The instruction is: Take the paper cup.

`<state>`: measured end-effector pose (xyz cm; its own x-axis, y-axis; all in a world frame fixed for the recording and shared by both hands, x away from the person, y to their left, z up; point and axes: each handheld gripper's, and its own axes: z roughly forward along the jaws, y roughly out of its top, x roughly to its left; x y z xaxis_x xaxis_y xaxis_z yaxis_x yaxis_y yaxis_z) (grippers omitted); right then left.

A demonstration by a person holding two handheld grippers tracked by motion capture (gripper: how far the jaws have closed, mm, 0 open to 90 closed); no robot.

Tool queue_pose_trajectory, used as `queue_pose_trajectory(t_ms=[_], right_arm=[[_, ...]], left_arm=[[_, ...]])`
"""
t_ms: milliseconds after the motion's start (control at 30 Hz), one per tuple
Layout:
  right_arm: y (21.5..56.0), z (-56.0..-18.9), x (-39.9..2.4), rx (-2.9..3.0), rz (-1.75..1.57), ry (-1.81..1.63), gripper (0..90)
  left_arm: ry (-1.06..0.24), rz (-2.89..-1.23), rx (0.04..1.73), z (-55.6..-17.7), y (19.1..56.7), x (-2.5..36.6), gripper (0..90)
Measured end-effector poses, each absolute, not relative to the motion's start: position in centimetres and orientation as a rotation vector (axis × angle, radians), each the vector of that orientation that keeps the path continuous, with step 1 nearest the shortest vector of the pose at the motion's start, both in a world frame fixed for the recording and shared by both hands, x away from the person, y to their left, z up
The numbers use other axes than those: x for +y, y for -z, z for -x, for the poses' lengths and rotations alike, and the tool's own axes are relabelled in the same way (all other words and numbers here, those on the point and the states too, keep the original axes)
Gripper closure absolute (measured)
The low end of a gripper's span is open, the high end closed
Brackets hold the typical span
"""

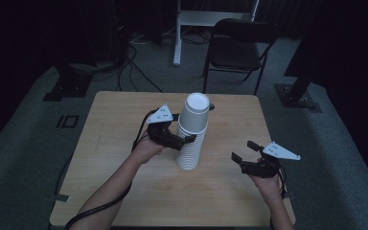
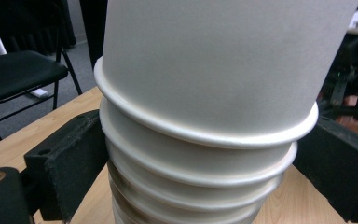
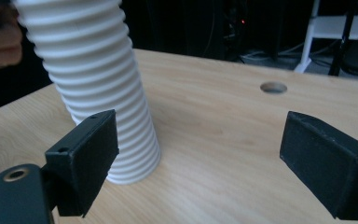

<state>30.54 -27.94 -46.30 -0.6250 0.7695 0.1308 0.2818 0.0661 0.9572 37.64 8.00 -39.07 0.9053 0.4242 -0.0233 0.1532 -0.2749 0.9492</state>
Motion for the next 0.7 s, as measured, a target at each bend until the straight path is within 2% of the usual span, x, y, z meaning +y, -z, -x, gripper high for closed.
queue_pose_trajectory(t_ms=[700], right_arm=[[36.5,-32.6,-25.1,1.985,-0.734,-1.758,12.3]], left_arm=[[-0.268,-1.87,0.43,-37.7,38.8,7.9,5.9]])
